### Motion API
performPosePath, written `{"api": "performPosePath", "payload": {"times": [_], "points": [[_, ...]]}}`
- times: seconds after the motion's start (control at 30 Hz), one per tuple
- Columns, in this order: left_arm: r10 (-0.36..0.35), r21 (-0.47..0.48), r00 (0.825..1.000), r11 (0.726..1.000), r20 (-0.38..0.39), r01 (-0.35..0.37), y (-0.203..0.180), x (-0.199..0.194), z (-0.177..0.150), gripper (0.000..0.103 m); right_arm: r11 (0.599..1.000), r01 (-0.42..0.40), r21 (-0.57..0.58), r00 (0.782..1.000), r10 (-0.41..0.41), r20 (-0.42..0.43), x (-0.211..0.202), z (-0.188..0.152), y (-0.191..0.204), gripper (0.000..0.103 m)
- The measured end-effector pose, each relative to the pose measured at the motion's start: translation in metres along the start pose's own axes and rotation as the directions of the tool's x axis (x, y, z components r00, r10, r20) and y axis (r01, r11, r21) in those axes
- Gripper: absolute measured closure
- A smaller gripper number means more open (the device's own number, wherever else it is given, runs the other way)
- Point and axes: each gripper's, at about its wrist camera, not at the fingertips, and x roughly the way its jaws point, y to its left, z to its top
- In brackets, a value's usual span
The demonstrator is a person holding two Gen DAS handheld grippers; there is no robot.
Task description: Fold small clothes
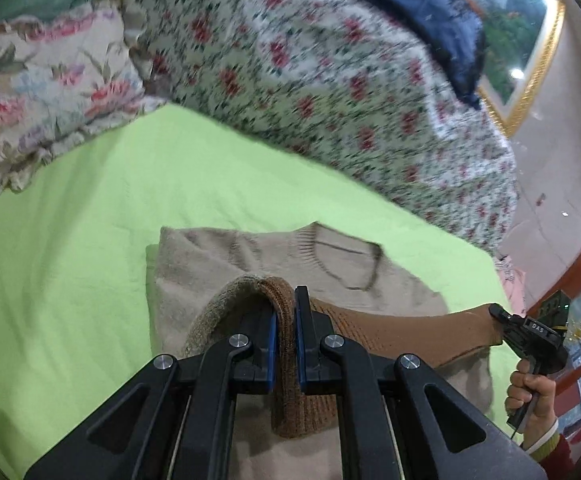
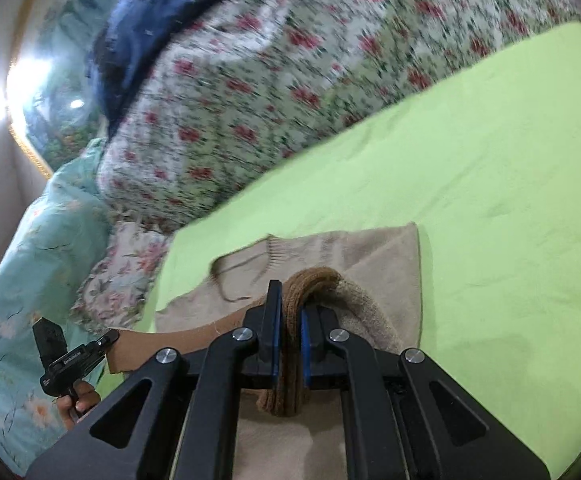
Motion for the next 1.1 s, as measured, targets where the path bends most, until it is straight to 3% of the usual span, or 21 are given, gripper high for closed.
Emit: {"api": "performPosePath", "payload": {"times": [0.27,0.37,0.4,0.43,0.47,0.53,0.6,0.67,0.77,0.93,1.1], "points": [[0.087,0.019,0.986,0.996,-0.143,-0.086,0.029,0.068,-0.016,0.092,0.993,0.108,0.040,0.990,-0.103,-0.101,0.055,-0.008,-0.029,0.092],[0.077,0.011,0.986,0.997,-0.148,-0.077,0.028,0.060,-0.025,0.083,0.991,0.125,0.039,0.982,-0.118,-0.144,0.056,-0.012,-0.028,0.074],[0.068,0.015,0.987,0.998,-0.143,-0.066,0.024,0.052,-0.028,0.071,0.991,0.132,0.035,0.983,-0.126,-0.131,0.047,-0.014,-0.025,0.066],[0.047,0.031,0.990,0.999,-0.134,-0.043,0.016,0.039,-0.035,0.060,0.989,0.145,0.019,0.986,-0.143,-0.087,0.032,-0.017,-0.018,0.062],[0.033,0.043,0.991,0.999,-0.129,-0.028,0.009,0.030,-0.041,0.055,0.988,0.154,-0.013,0.987,-0.154,-0.032,0.016,-0.021,-0.007,0.060],[-0.010,0.061,0.992,0.998,-0.128,0.018,-0.007,0.016,-0.056,0.049,0.985,0.157,-0.075,0.987,-0.155,0.034,-0.005,-0.032,0.014,0.045],[-0.087,0.093,0.981,0.990,-0.175,0.105,-0.032,0.013,-0.078,0.049,0.985,0.071,-0.156,0.997,-0.064,0.051,-0.018,-0.053,0.042,0.042],[-0.113,0.135,0.966,0.980,-0.234,0.147,-0.052,0.024,-0.091,0.049,0.964,-0.062,-0.260,0.997,0.047,-0.064,-0.005,-0.076,0.068,0.042],[-0.041,0.230,0.964,0.968,-0.263,0.104,-0.073,0.045,-0.097,0.049,0.914,-0.108,-0.392,0.974,0.018,-0.228,0.031,-0.097,0.096,0.042],[0.072,0.245,0.967,0.970,-0.245,-0.010,-0.049,0.071,-0.068,0.051,0.913,0.041,-0.405,0.939,-0.173,-0.296,0.080,-0.077,0.075,0.042],[0.161,0.107,0.970,0.984,-0.183,-0.144,0.009,0.089,-0.005,0.051,0.942,0.278,-0.189,0.945,-0.303,-0.120,0.082,-0.012,0.009,0.042]]}}
